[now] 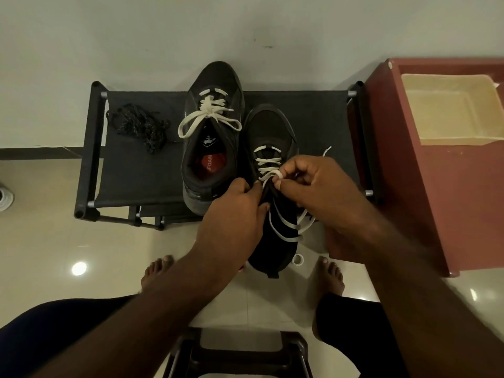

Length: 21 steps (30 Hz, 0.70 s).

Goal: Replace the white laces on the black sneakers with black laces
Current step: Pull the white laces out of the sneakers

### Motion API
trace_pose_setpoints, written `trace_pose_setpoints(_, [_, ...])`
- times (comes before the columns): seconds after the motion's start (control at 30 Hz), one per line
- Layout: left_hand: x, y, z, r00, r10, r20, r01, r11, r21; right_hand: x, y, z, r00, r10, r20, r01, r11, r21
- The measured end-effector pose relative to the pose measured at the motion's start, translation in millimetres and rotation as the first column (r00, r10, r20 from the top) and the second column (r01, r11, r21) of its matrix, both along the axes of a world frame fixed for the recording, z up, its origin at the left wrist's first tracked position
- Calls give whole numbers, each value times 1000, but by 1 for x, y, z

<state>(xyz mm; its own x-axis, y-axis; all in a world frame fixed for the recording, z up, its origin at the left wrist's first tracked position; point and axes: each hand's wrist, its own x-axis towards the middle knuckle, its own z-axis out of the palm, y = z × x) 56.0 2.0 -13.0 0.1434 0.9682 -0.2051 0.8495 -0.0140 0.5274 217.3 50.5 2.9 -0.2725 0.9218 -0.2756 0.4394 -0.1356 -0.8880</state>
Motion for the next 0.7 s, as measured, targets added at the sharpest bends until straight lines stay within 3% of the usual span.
trace_pose_setpoints(0.23, [-1, 0, 0, 1000, 18, 5, -19, 1000, 11, 7, 9, 1, 912, -333, -239, 295, 938, -181])
trace_pose_setpoints(0.37, [1, 1, -1, 1000, 26, 8, -26, 1000, 12, 12, 5, 0, 991, -99, -85, 81, 977, -197])
trace_pose_setpoints(0.5, [0, 2, -1, 1000, 19, -6, -19, 1000, 0, 2, 1, -5, 998, 10, 67, -9, 1000, -10])
trace_pose_setpoints(0.7, [0, 3, 1, 999, 37, -8, -37, 999, -11, 6, 8, -1, 942, -250, -225, 231, 967, -106])
